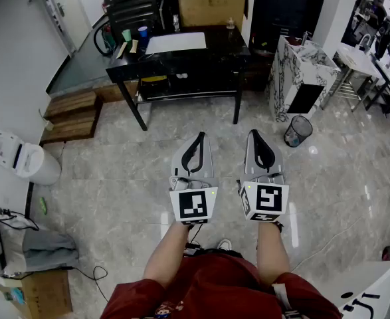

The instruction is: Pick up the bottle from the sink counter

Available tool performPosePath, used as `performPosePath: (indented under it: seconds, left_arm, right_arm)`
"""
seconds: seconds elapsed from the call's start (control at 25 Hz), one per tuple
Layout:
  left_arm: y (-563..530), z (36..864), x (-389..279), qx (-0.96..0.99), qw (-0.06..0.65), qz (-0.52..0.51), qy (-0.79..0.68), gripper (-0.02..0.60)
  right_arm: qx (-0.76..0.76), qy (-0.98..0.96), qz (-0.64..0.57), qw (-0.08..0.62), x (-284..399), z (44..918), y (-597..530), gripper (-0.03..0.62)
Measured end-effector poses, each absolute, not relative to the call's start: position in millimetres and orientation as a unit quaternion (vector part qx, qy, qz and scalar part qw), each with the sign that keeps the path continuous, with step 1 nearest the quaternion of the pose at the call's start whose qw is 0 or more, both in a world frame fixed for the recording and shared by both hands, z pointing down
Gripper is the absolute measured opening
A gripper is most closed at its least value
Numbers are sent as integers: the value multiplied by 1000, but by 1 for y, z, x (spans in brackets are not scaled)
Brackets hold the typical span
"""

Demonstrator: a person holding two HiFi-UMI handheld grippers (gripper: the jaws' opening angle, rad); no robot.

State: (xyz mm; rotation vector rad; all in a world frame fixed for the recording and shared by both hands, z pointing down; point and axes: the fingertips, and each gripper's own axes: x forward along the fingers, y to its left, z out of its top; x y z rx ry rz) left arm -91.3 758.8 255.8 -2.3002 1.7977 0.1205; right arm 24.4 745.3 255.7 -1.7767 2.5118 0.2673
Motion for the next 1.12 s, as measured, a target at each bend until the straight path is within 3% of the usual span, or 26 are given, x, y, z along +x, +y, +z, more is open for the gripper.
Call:
performPosePath:
  seconds: [1.12]
  left_arm:
    - [708, 267, 9, -791, 110, 17, 601, 2]
  right_arm:
    - [-562, 824, 59, 50, 119, 279, 700, 2]
